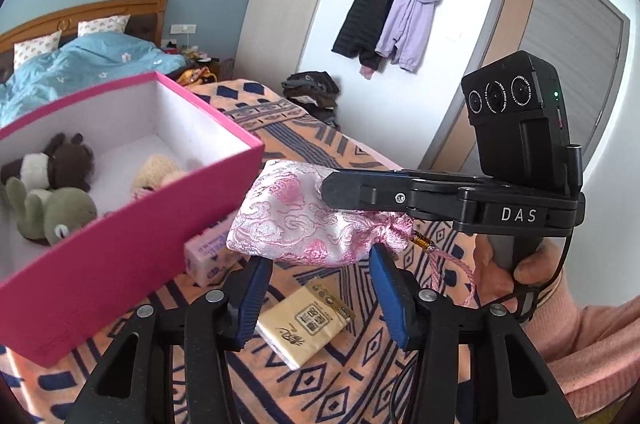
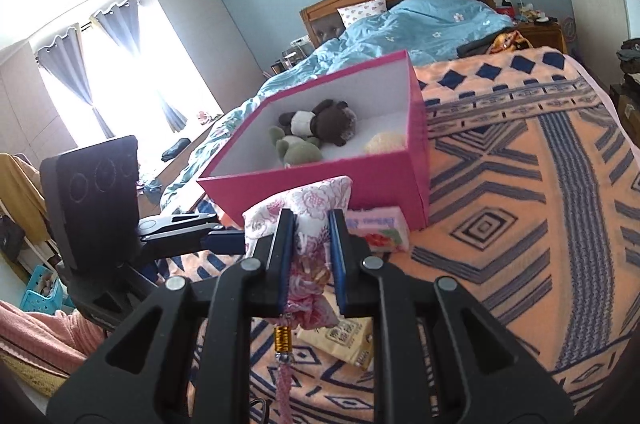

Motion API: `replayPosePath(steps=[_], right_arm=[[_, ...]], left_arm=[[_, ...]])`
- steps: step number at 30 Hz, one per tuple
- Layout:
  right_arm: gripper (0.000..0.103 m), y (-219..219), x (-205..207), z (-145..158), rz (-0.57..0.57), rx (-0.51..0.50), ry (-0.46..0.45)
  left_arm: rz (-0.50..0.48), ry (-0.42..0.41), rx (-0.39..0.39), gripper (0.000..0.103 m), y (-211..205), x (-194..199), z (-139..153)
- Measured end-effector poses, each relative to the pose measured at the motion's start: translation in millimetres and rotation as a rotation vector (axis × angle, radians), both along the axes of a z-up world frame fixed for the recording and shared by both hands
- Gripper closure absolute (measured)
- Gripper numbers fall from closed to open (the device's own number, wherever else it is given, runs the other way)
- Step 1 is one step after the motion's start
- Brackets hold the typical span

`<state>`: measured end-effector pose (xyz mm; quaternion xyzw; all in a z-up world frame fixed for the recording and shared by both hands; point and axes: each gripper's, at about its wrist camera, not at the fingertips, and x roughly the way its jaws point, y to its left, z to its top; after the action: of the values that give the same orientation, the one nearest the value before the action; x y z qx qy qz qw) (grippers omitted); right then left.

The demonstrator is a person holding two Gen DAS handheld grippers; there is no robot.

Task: Organize objects
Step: 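Carry the pink pouch with the right gripper over the box and lower it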

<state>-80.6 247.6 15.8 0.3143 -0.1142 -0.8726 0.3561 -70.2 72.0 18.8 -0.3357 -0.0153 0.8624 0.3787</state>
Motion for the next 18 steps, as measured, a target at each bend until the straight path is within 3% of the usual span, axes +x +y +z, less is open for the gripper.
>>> replayPosePath(steps=[18], right_arm=[[0.084, -32.8, -53.8, 35.9, 0.041, -0.012, 0.058]], left_arm=[[0.116, 0.078, -0.059, 0.055, -25.9, -34.3, 38.6]])
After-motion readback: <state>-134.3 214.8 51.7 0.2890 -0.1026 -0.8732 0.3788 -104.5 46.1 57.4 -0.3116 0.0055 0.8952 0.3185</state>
